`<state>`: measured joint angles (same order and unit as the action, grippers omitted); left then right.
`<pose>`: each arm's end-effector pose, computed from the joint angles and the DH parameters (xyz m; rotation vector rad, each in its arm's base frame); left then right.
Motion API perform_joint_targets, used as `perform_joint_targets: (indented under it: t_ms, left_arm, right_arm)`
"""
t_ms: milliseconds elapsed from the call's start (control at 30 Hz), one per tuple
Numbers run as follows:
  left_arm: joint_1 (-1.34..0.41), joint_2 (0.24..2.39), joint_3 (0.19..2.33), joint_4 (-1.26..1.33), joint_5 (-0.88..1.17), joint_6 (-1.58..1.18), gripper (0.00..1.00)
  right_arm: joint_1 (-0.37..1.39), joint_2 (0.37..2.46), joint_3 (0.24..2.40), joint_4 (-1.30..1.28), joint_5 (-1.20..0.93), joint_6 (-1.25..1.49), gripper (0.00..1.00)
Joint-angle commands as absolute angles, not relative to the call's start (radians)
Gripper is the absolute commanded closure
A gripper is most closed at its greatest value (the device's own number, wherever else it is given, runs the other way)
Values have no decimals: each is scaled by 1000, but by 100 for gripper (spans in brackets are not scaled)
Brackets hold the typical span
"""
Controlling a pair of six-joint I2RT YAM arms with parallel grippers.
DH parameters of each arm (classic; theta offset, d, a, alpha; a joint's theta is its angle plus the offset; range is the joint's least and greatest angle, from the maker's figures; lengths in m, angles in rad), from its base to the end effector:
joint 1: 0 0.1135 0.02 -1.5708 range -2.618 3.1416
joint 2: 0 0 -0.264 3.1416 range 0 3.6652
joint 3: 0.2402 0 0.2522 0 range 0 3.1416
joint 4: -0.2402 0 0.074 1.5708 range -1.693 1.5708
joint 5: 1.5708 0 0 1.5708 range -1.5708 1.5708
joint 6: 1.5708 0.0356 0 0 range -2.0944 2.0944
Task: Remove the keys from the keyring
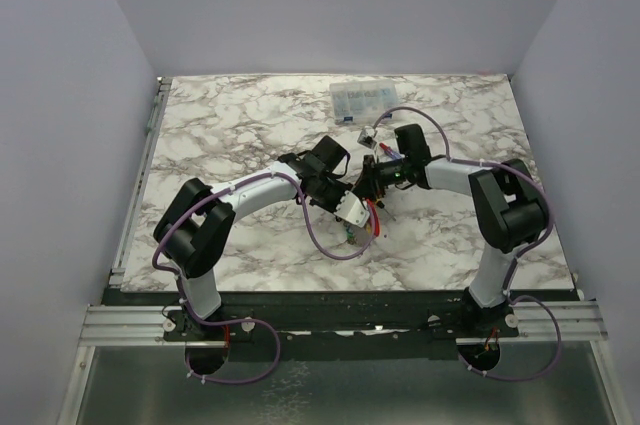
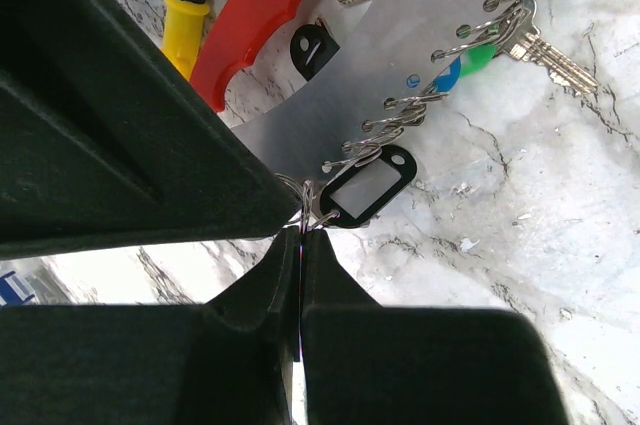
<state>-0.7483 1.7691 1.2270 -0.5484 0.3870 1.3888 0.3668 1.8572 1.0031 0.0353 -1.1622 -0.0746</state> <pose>0.2563 -0.2563 0.2025 2.2987 1.1226 -0.2783 0.3252 0.1599 0.1571 -1.0097 1.9664 1.5132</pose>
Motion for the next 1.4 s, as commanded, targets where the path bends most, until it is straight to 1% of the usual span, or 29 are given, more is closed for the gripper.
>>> perform_joint_targets:
  t_ms: [0, 633, 933, 1000, 1067, 1167, 1200, 1367]
  left_arm:
    - [-752, 1735, 1238, -551, 448, 1392, 100]
    - [-755, 1748, 1255, -550, 450, 1365, 100]
    - [-753, 1757, 1273, -551, 447, 1344, 100]
    - [-754, 1759, 1279, -551, 450, 1329, 100]
    - [-754, 1761, 1289, -551, 448, 1310, 100]
    - [-747, 1760, 1295, -551, 460, 1280, 100]
    - [-742, 1759, 1300, -551, 470, 1265, 100]
    - [-721, 1748, 1307, -551, 525, 1221, 100]
  right_arm:
    - [379, 1881, 1013, 23, -1136, -106, 70]
    - [415, 1893, 1034, 2, -1157, -124, 68]
    - [426, 1906, 1046, -63, -1125, -129, 71]
    - [426, 1928, 1062, -85, -1114, -137, 74]
    - [426, 1945, 1079, -118, -1123, -159, 83]
    - [426, 1932, 1064, -98, -1148, -170, 97]
    - [426, 1922, 1054, -77, -1151, -172, 99]
    - [426, 1864, 996, 28, -1150, -167, 99]
